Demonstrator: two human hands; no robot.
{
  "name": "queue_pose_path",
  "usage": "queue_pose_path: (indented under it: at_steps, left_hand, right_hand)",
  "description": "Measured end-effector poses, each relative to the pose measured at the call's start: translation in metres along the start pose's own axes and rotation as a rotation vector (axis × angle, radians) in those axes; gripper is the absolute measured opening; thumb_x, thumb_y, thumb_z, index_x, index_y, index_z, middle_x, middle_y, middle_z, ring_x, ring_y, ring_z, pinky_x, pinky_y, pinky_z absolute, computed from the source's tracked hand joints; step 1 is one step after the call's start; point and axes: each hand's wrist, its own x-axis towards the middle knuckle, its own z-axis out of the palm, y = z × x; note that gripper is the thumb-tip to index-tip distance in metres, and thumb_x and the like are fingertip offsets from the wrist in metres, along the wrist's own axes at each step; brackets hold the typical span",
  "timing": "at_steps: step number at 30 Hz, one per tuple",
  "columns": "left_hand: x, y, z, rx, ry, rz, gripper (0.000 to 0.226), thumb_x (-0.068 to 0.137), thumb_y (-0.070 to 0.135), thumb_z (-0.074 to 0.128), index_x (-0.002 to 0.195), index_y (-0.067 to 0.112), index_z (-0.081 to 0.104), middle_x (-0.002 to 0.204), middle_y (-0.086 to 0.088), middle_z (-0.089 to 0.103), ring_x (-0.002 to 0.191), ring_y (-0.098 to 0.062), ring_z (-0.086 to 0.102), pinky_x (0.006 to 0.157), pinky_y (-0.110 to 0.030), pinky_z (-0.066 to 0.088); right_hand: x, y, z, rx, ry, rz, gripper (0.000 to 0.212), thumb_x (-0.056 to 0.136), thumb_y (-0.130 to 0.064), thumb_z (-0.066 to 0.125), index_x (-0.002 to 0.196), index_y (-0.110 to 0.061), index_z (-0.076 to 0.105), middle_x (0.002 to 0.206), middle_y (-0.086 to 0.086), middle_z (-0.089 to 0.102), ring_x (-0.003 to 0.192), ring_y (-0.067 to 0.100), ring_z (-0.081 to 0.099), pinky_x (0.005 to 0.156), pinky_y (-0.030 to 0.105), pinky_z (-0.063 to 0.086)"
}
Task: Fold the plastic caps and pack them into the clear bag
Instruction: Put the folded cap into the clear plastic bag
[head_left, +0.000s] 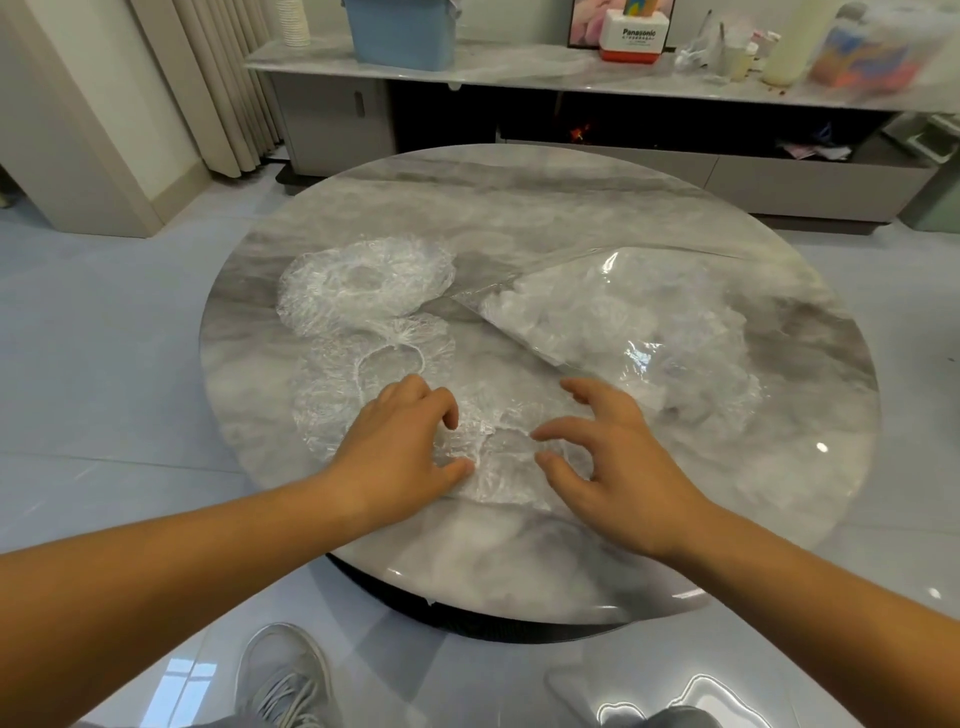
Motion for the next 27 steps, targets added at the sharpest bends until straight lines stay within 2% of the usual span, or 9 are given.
queue_pose_path:
  at_steps: [3,5,8,10,14,19,21,24,27]
  left_hand:
    - [0.002,0.000,0.001,-0.001,0.010,0.021,0.062,0.080,0.050,0.074,0.131,0.032,0.045,0.139,0.006,0.030,0.131,-0.016,0.028,0.110,-0.030,0.025]
    - [0.002,-0.001,0.001,-0.028,-0.055,-0.010,0.082,0.081,0.051,0.074,0.148,0.034,0.030,0.157,0.004,0.013,0.146,-0.020,0.011,0.118,-0.037,0.014]
    - [0.003,-0.005,0.000,-0.057,-0.122,-0.024,0.097,0.081,0.053,0.074,0.156,0.036,0.014,0.164,0.007,0.001,0.152,-0.018,0.001,0.121,-0.038,0.006]
    - [0.004,-0.007,0.000,-0.061,-0.136,-0.031,0.101,0.081,0.054,0.074,0.157,0.036,0.010,0.164,0.007,0.001,0.152,-0.016,0.000,0.121,-0.037,0.004]
    - [0.007,-0.011,0.003,-0.062,-0.134,-0.048,0.105,0.077,0.057,0.075,0.157,0.034,0.011,0.162,0.005,0.008,0.151,-0.018,0.005,0.121,-0.037,0.006]
    - [0.009,-0.016,0.000,-0.021,-0.122,-0.017,0.098,0.076,0.058,0.074,0.154,0.034,0.021,0.152,0.008,0.020,0.144,-0.017,0.014,0.115,-0.032,0.010]
    - [0.009,-0.016,-0.006,-0.022,-0.182,0.023,0.097,0.073,0.058,0.076,0.152,0.037,0.024,0.149,0.010,0.021,0.141,-0.015,0.017,0.111,-0.029,0.013]
    - [0.006,-0.014,-0.018,-0.029,-0.364,0.095,0.110,0.068,0.061,0.081,0.153,0.045,0.014,0.146,0.016,0.018,0.136,-0.009,0.017,0.115,-0.029,0.014]
    - [0.002,-0.003,-0.026,-0.049,-0.463,0.125,0.119,0.054,0.086,0.068,0.152,0.050,0.011,0.145,0.023,0.021,0.135,-0.004,0.017,0.118,-0.030,0.012]
  right_hand:
    - [0.016,-0.007,0.002,0.009,-0.012,0.027,0.025,0.098,-0.038,0.061,0.118,-0.028,0.072,0.163,0.003,0.029,0.152,0.020,0.019,0.121,0.036,0.020]
    - [0.026,-0.009,0.003,0.045,-0.044,0.082,0.023,0.098,-0.041,0.058,0.111,-0.030,0.074,0.160,0.001,0.034,0.150,0.016,0.024,0.121,0.036,0.024]
    - [0.034,-0.007,0.000,0.160,-0.055,0.121,0.019,0.098,-0.044,0.056,0.094,-0.033,0.071,0.129,-0.012,0.058,0.125,0.004,0.050,0.108,0.033,0.040]
    - [0.033,-0.007,-0.002,0.202,-0.015,0.094,0.016,0.097,-0.043,0.057,0.093,-0.034,0.070,0.110,-0.018,0.063,0.108,-0.002,0.057,0.098,0.028,0.045]
    - [0.013,-0.010,-0.002,0.176,0.015,-0.174,0.020,0.096,-0.037,0.057,0.098,-0.027,0.074,0.099,-0.018,0.066,0.097,0.000,0.063,0.085,0.020,0.048]
    - [-0.022,0.001,0.016,-0.047,-0.058,-0.478,0.027,0.095,-0.031,0.059,0.111,-0.014,0.073,0.109,-0.002,0.069,0.098,0.017,0.065,0.085,0.035,0.053]
    - [-0.031,0.008,0.020,-0.083,-0.098,-0.512,0.032,0.095,-0.030,0.060,0.121,-0.014,0.068,0.120,0.000,0.067,0.105,0.020,0.063,0.090,0.035,0.051]
    - [-0.036,0.010,0.021,-0.123,-0.146,-0.501,0.046,0.095,-0.034,0.060,0.137,-0.015,0.056,0.137,-0.001,0.058,0.116,0.020,0.058,0.098,0.034,0.047]
    - [-0.036,0.002,0.022,-0.214,-0.196,-0.495,0.049,0.094,-0.040,0.058,0.138,-0.020,0.051,0.135,-0.006,0.055,0.111,0.019,0.052,0.093,0.035,0.044]
